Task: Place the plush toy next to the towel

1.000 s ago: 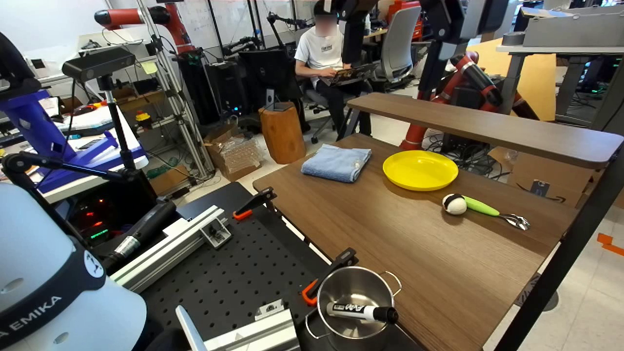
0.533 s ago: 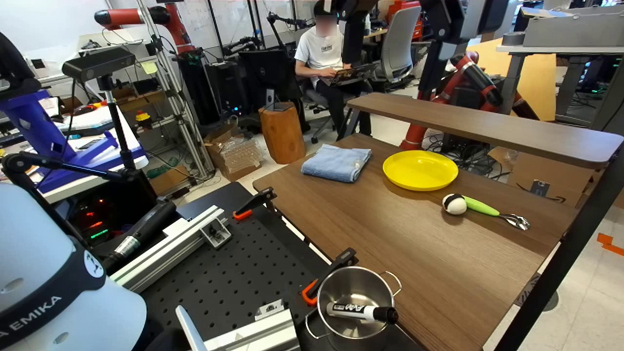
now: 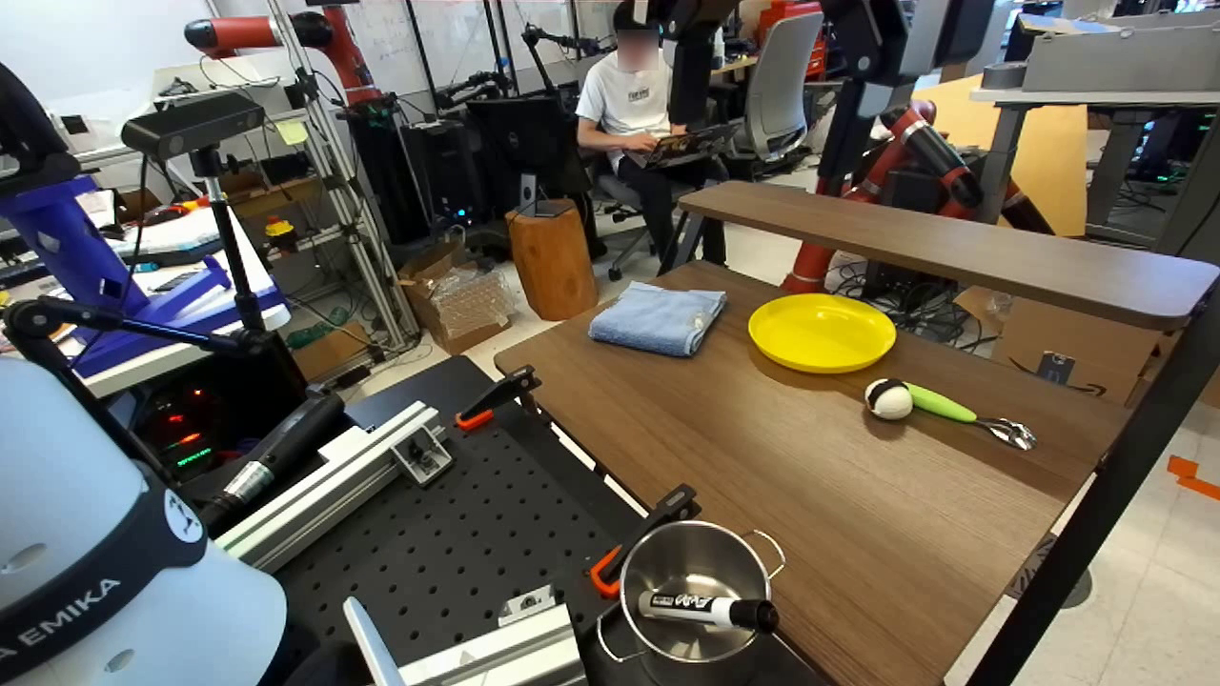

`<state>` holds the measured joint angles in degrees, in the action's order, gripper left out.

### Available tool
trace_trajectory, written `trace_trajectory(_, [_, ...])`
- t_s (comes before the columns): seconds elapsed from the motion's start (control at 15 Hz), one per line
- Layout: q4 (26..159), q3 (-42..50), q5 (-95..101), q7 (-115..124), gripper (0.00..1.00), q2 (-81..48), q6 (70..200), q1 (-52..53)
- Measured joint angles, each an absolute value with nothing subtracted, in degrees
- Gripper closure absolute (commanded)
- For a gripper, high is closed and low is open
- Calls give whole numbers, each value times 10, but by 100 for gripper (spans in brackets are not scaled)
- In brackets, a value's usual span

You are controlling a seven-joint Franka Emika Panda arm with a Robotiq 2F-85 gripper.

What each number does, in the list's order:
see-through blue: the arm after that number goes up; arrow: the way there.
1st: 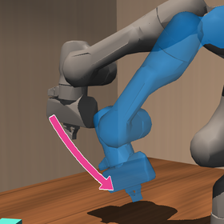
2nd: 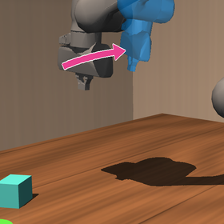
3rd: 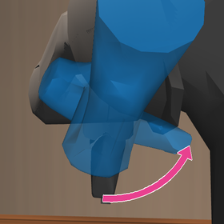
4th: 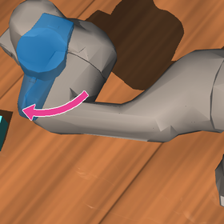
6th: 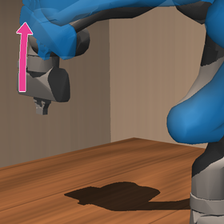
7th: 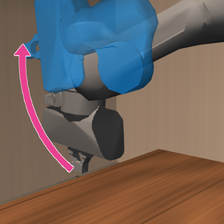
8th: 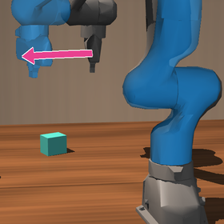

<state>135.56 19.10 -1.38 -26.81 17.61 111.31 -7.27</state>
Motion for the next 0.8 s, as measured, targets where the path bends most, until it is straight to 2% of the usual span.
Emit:
trace_trajectory(0.47, [1356, 186, -14, -268, 0, 174, 1123, -73])
trace_trajectory(0.8, [1356, 159, -16, -263, 0, 127, 1224, -72])
